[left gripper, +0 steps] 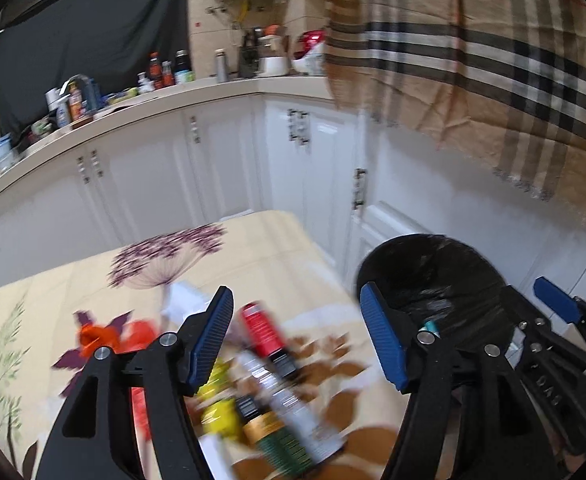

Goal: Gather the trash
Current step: 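Move both grippers back over the table toward the trash pile, then grasp the white string-tied paper wrapper with the right gripper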

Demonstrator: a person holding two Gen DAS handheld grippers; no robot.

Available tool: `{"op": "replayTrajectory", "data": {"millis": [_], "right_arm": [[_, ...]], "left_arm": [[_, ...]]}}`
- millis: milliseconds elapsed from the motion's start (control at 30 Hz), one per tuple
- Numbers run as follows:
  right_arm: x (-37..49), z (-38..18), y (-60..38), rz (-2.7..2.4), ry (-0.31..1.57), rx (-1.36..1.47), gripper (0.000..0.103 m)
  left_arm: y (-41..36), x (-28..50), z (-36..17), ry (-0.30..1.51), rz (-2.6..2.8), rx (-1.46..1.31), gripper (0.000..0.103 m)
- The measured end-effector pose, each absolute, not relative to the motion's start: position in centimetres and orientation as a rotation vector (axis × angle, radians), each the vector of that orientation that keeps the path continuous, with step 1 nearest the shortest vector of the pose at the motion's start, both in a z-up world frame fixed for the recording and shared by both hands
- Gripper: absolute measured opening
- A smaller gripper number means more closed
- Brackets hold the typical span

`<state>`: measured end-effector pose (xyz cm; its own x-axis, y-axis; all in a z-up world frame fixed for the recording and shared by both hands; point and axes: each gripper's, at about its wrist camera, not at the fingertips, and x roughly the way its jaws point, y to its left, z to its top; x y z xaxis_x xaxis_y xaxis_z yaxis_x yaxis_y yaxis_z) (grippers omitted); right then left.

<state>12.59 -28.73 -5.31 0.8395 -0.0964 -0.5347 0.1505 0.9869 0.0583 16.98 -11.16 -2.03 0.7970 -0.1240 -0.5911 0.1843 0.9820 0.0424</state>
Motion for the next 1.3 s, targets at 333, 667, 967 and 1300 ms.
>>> {"op": "replayTrajectory", "data": {"millis": [333, 667, 967, 1300], "right_arm": [[10.7, -4.9, -23.7, -0.033, 0.578, 0.046, 0.047], [10.6, -5.3, -19.7, 0.052, 0.611, 0.002, 0.047], [12.7, -6.5, -16.5, 0.139, 0.686, -0.044, 0.047], [15.0, -8.2, -14.2, 0.193, 0.792, -0.128, 0.045]], "left_arm": [[-3.5, 14.0, -2.8, 0.66, -0.022, 0.048, 0.065], [1.7, 12.3, -3.8, 0.689, 0.077, 0.012, 0.065], [4.8, 11.6, -4.5, 0.71, 0.137, -0.022, 0.066], [8.3, 11.6, -5.8, 0.756, 0.204, -0.069, 0.067]]}}
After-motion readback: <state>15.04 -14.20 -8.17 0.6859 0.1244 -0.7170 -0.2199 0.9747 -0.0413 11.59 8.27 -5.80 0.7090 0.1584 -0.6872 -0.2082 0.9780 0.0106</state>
